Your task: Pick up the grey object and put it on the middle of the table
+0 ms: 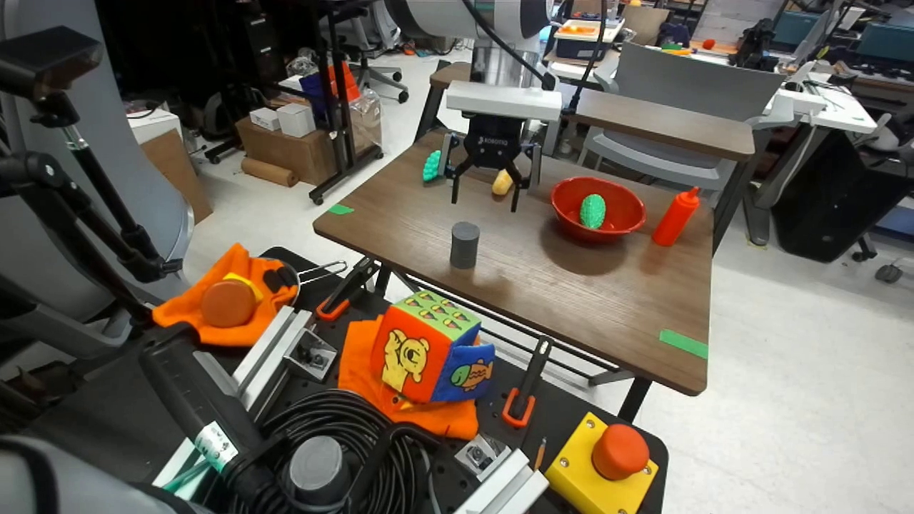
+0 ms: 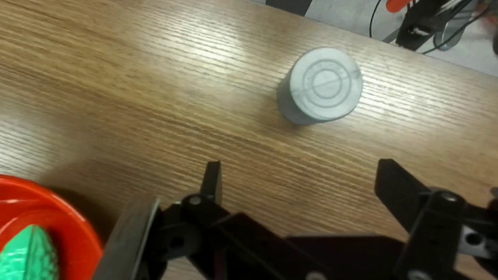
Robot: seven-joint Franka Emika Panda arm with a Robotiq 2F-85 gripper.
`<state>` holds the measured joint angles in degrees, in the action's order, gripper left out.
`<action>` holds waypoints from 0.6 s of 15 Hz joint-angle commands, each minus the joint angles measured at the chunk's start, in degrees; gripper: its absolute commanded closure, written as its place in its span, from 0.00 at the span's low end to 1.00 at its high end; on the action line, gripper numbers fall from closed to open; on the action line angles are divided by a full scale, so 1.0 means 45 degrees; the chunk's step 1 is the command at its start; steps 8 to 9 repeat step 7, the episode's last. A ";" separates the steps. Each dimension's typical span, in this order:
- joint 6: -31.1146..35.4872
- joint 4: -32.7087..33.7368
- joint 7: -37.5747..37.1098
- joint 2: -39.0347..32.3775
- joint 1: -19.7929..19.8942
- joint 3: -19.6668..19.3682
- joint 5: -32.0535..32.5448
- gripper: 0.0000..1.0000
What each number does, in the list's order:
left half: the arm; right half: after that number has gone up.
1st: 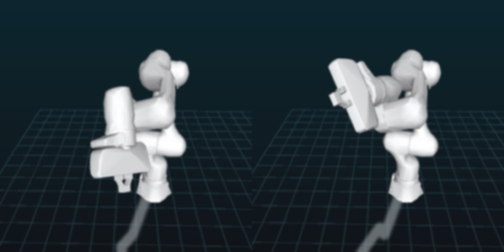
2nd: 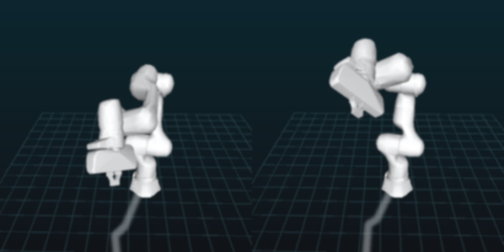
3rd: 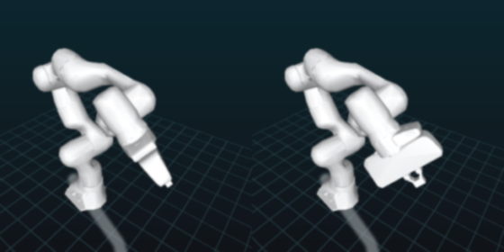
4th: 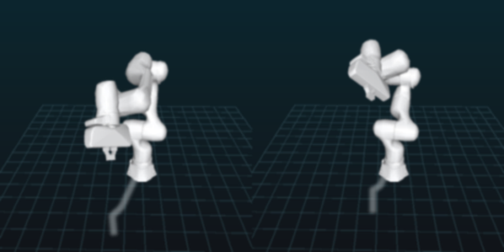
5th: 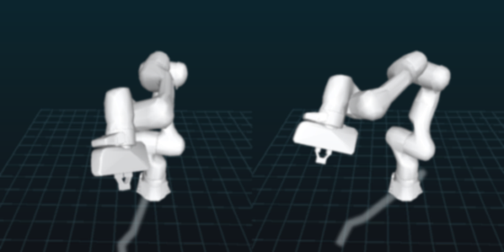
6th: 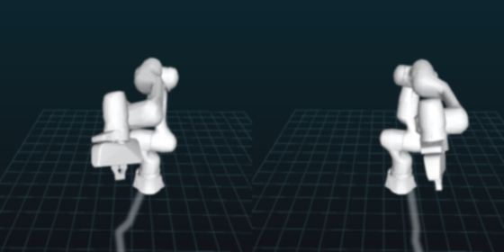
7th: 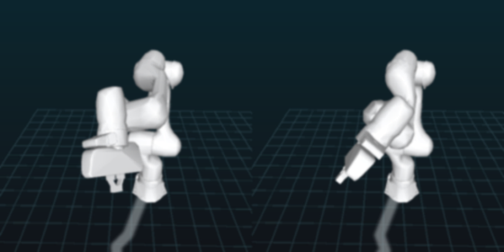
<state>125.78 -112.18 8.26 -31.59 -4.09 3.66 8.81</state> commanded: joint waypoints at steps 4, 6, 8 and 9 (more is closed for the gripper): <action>0.1159 -0.1993 0.0357 0.2346 0.1035 -0.0133 -0.0922 0.00; 0.1262 -0.2389 0.0378 0.2770 0.1110 -0.0147 -0.0963 0.00; 0.1286 -0.2451 0.0376 0.2783 0.1084 -0.0132 -0.0972 0.00; 0.1286 -0.2451 0.0376 0.2783 0.1084 -0.0132 -0.0972 0.00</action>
